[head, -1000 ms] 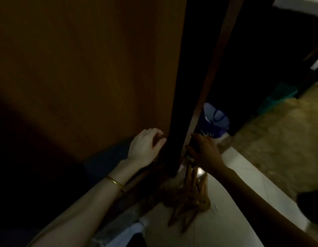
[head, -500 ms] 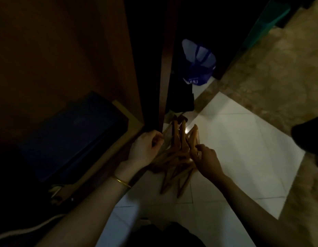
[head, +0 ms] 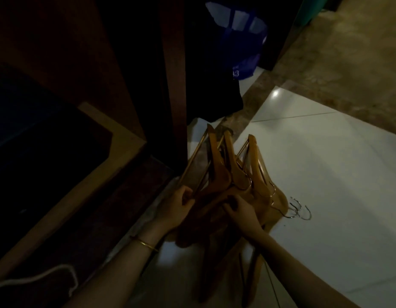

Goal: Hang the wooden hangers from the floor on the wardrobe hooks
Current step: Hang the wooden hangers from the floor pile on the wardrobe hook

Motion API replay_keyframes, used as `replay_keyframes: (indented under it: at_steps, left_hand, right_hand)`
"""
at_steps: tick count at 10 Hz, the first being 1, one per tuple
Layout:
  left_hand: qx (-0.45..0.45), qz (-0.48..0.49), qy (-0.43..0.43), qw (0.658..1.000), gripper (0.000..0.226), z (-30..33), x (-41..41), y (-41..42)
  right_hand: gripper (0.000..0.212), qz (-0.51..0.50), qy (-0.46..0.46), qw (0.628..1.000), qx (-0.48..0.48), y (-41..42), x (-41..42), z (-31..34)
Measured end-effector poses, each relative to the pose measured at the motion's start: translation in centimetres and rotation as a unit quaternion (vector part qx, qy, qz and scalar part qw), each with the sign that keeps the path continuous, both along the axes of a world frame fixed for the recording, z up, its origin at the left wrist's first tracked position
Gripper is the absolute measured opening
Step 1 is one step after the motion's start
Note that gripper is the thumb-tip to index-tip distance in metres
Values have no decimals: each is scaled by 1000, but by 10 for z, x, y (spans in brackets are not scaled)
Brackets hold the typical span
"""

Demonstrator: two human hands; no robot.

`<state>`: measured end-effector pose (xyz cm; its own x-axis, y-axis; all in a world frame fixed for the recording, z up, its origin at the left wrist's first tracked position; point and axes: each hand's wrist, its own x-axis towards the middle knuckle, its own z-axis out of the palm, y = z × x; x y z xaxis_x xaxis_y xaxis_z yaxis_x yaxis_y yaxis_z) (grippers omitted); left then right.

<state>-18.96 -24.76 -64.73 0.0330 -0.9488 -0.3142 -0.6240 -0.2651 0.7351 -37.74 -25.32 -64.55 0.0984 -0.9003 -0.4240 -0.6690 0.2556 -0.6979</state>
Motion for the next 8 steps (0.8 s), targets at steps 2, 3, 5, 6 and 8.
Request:
replay_keyframes:
  at_steps: [2,3,5,6,8]
  left_hand:
    - [29,-7,-3,1000,37,-56,-24,-29]
    - [38,-12,-66,997,42,-68,-25,-32]
    - [28,-25,-83,996,36,-72,-30,-18]
    - [-15,-21,-80,996,35,-57,-39,-13]
    - [-64,-30,-65,995,35,38,-70,-10]
  right_hand:
    - [32,-37,-69,995,57,-15,7,-32]
    - [29,-44,-94,990,92,-18,12,-34]
    - [28,-5,-122,986,114,-20,20,-29]
    - [25,-63,-209,972,92,-17,25,-26]
    - [17,-210,-333,919,-31,-18,30,25]
